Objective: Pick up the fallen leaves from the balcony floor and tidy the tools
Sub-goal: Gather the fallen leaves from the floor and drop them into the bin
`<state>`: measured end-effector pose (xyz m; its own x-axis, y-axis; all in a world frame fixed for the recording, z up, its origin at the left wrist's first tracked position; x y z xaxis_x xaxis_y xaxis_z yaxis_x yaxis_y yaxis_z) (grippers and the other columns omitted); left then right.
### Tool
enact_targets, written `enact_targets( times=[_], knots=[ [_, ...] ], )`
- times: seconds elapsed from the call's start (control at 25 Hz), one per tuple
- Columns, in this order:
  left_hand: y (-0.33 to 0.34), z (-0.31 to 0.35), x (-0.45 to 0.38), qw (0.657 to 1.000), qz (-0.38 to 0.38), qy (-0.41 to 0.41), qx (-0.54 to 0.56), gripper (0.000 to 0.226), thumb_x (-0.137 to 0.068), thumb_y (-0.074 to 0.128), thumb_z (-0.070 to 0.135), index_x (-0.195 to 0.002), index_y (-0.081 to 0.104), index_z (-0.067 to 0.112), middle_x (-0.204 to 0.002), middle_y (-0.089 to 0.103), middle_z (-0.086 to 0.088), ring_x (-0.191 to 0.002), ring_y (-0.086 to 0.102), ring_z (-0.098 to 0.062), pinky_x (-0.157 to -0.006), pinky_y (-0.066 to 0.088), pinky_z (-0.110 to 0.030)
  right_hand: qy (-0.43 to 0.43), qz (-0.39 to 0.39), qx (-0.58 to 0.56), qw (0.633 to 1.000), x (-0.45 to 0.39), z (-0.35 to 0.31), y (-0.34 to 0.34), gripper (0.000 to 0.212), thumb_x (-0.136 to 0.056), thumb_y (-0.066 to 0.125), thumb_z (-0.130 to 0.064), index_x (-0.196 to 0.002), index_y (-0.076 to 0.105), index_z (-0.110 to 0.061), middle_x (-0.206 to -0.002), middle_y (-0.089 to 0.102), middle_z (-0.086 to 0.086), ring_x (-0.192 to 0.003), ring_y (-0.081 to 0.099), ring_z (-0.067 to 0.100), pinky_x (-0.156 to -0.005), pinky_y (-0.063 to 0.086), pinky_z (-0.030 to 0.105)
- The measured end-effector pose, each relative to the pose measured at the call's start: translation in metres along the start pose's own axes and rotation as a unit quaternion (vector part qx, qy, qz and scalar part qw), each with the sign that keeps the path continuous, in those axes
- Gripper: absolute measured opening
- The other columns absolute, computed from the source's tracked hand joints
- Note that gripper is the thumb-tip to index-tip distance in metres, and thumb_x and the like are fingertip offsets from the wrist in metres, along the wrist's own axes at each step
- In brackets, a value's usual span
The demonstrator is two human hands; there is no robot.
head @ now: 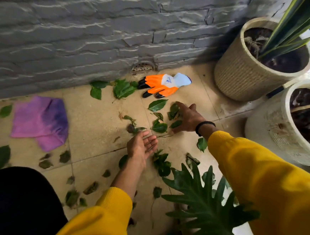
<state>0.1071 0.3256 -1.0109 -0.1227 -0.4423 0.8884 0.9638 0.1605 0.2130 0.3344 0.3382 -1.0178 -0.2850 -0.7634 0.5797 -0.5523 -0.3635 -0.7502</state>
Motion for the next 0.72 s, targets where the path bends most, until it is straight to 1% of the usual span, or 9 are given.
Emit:
enact_targets(
  times=[0.08, 0.16, 0.28, 0.4, 0.56, 0.64, 0.72],
  knots=[
    [0.002, 0.002, -0.007, 0.999, -0.019, 0.001, 0.036, 0.026, -0.105, 0.048, 0.028, -0.106, 0.067, 0.012, -0.105, 0.075, -0.015, -0.1, 0.072, -0.028, -0.09, 0.058, -0.039, 0.004, 0.005, 0.013, 1.0, -0.01, -0.001, 0.002, 0.104, -0.067, 0.09, -0.04, -0.151, 0.029, -0.037, -0.143, 0.03, 0.008, -0.117, 0.053, 0.032, -0.097, 0.054, 0.043],
    [0.004, 0.004, -0.015, 0.998, -0.026, 0.007, 0.053, 0.025, -0.105, 0.047, 0.028, -0.106, 0.066, 0.013, -0.108, 0.074, -0.015, -0.103, 0.072, -0.028, -0.091, 0.058, -0.039, 0.005, 0.028, 0.024, 0.999, -0.016, -0.003, 0.007, 0.085, -0.072, 0.087, -0.041, -0.144, 0.041, -0.033, -0.137, 0.036, 0.007, -0.109, 0.056, 0.029, -0.092, 0.054, 0.038],
    [0.008, -0.004, -0.021, 0.998, -0.014, 0.013, 0.061, 0.026, -0.105, 0.048, 0.03, -0.107, 0.068, 0.013, -0.104, 0.076, -0.013, -0.099, 0.074, -0.026, -0.088, 0.06, -0.037, -0.037, 0.063, 0.06, 0.996, -0.018, -0.004, 0.014, 0.055, -0.082, 0.078, -0.04, -0.13, 0.055, -0.027, -0.127, 0.044, 0.007, -0.101, 0.056, 0.025, -0.086, 0.053, 0.035],
    [0.017, -0.019, -0.024, 0.996, 0.002, 0.016, 0.086, 0.025, -0.104, 0.051, 0.027, -0.109, 0.069, 0.011, -0.1, 0.077, -0.011, -0.094, 0.075, -0.024, -0.084, 0.061, -0.036, -0.071, 0.086, 0.084, 0.99, -0.017, -0.003, 0.014, 0.033, -0.087, 0.074, -0.033, -0.116, 0.066, -0.019, -0.117, 0.052, 0.007, -0.099, 0.056, 0.024, -0.085, 0.052, 0.036],
    [0.031, -0.031, -0.025, 0.993, 0.007, 0.025, 0.118, 0.027, -0.105, 0.047, 0.028, -0.112, 0.068, 0.011, -0.099, 0.077, -0.012, -0.092, 0.075, -0.024, -0.088, 0.061, -0.038, -0.093, 0.076, 0.078, 0.99, -0.013, -0.007, -0.004, 0.015, -0.09, 0.071, -0.026, -0.099, 0.071, -0.014, -0.104, 0.062, 0.005, -0.094, 0.055, 0.022, -0.075, 0.045, 0.029],
    [0.033, -0.031, -0.026, 0.991, 0.01, 0.029, 0.129, 0.029, -0.106, 0.045, 0.028, -0.113, 0.067, 0.011, -0.099, 0.077, -0.012, -0.092, 0.075, -0.024, -0.086, 0.061, -0.037, -0.098, 0.066, 0.084, 0.989, -0.009, -0.014, -0.019, 0.012, -0.09, 0.071, -0.026, -0.094, 0.071, -0.015, -0.1, 0.064, 0.003, -0.092, 0.056, 0.022, -0.071, 0.043, 0.027],
    [0.032, -0.029, -0.027, 0.989, -0.004, 0.028, 0.145, 0.031, -0.107, 0.044, 0.029, -0.118, 0.066, 0.01, -0.103, 0.076, -0.013, -0.096, 0.074, -0.025, -0.089, 0.059, -0.039, -0.115, 0.052, 0.099, 0.987, 0.0, -0.025, -0.035, 0.013, -0.088, 0.074, -0.029, -0.089, 0.073, -0.016, -0.094, 0.066, 0.0, -0.087, 0.058, 0.02, -0.062, 0.039, 0.024]
  ],
)
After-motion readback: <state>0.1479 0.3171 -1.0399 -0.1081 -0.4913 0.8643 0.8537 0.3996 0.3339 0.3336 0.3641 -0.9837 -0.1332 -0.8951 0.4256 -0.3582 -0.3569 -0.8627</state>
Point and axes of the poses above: each hand's wrist, its own x-axis away from the middle knuckle, its own y-axis out of the palm, z = x × y, the point moved 1 cm from there along -x, towards the middle knuckle
